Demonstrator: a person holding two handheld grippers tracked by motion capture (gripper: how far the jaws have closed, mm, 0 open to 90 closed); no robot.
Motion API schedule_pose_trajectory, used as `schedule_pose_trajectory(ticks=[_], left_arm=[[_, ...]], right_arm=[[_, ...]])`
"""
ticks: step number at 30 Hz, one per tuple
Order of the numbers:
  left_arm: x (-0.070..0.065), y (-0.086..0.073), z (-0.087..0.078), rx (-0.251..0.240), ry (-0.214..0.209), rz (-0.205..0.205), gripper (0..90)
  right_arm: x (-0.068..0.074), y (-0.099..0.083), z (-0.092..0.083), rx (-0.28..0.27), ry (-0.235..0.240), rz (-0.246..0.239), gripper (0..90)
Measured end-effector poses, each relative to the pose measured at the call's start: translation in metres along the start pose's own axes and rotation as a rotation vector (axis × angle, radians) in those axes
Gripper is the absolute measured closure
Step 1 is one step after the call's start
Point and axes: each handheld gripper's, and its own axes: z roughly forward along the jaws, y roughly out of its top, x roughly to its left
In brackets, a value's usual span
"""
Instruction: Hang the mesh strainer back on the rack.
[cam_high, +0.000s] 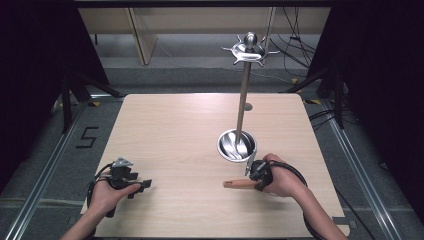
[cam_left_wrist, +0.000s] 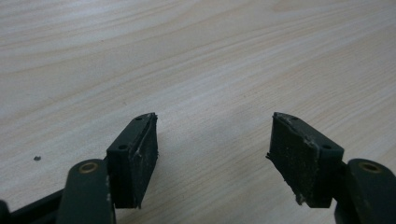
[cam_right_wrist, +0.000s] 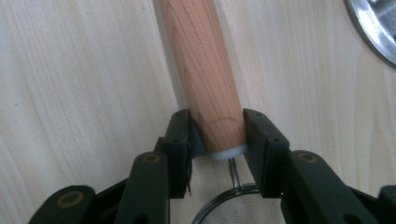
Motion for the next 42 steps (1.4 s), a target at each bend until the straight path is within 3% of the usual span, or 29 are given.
schedule_pose_trajectory(ticks=[2, 4, 12, 27, 31, 33, 35, 38, 40, 42], left_arm=[[0.0, 0.0, 0.0, 0.001, -0.001, 0.001, 31.7], [0.0, 0.0, 0.0, 0.002, -0.002, 0.002, 31.7], [0.0, 0.0, 0.0, 0.0, -0.001, 0.002, 31.7], [-0.001, 0.0, 0.0, -0.002, 0.009, 0.001, 31.6], [0.0, 0.0, 0.0, -0.011, 0.006, -0.011, 31.6], [0.0, 0.0, 0.0, -0.008, 0.008, -0.006, 31.6], [0.0, 0.0, 0.0, -0.006, 0.0, -0.008, 31.6], [0.0, 0.0, 0.0, -0.003, 0.003, -0.004, 31.6], [-0.001, -0.001, 0.002, -0.033, 0.029, -0.018, 31.6], [0.0, 0.0, 0.0, -0.004, 0.006, -0.008, 31.6]], right_arm=[[0.0, 0.0, 0.001, 0.0, 0.0, -0.003, 65.2], [-0.003, 0.001, 0.002, -0.015, 0.0, -0.044, 65.5], [-0.002, 0.002, 0.001, 0.004, 0.009, -0.052, 66.4], [0.0, -0.001, 0.0, -0.011, 0.011, -0.068, 69.1], [-0.001, -0.002, -0.002, -0.019, 0.017, -0.06, 69.6], [0.002, -0.004, -0.006, 0.01, 0.02, 0.016, 69.7], [0.002, -0.005, -0.007, 0.005, 0.015, 0.047, 69.7], [0.002, -0.007, -0.009, -0.008, 0.009, 0.048, 69.8], [0.002, -0.008, -0.012, -0.011, 0.016, 0.06, 69.8], [0.001, -0.009, -0.015, -0.037, 0.019, 0.05, 69.8]])
